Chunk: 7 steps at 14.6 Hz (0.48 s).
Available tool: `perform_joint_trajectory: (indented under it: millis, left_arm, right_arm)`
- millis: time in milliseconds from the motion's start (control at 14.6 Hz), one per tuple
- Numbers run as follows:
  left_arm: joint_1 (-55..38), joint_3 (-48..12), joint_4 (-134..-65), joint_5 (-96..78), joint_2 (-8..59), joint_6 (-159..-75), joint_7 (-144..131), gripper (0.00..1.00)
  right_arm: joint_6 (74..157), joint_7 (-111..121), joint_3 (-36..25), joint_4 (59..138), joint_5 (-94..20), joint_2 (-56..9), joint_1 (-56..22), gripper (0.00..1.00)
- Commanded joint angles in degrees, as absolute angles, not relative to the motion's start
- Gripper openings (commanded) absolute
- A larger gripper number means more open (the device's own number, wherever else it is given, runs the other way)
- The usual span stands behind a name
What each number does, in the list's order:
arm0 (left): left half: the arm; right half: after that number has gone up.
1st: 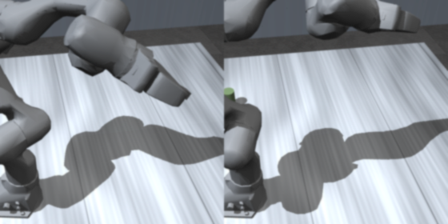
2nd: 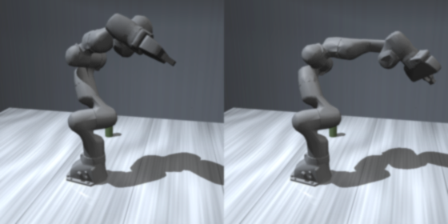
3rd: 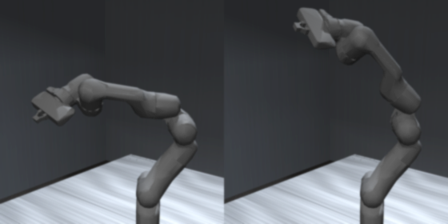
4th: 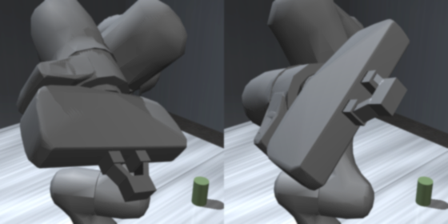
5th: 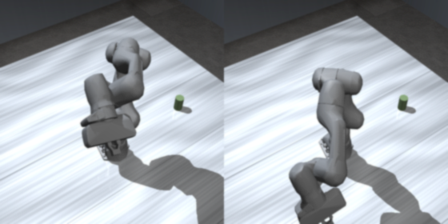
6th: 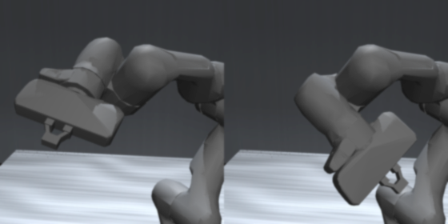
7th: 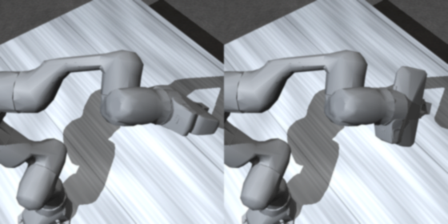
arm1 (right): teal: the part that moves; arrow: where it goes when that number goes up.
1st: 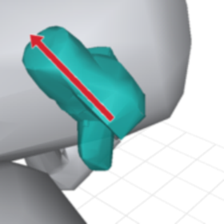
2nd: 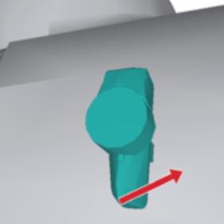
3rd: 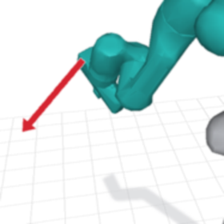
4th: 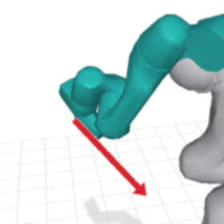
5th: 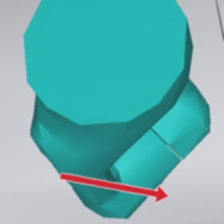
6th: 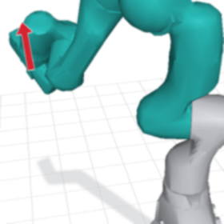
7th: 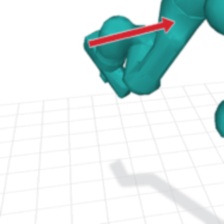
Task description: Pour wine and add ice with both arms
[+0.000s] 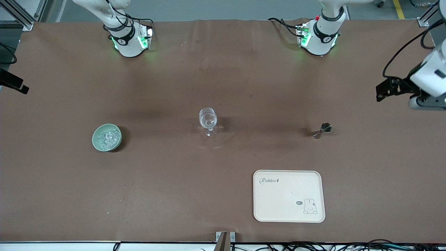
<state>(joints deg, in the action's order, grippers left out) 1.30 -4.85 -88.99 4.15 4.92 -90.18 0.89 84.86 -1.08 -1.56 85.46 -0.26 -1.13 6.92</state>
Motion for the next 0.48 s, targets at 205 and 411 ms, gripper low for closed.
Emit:
perform_joint_trajectory:
  millis: [205,411]
  left_arm:
    - [9.7,-5.1,-89.9,-6.0,15.6,-88.5,-13.4,1.0]
    - [14.4,-5.1,-89.9,-13.9,23.0,-88.6,-21.5,1.0]
  right_arm:
    - [101.1,-1.2,-0.9,97.9,-1.2,-4.9,6.2,1.0]
    - [111.8,-1.1,-0.9,104.4,-1.1,-8.4,5.2,1.0]
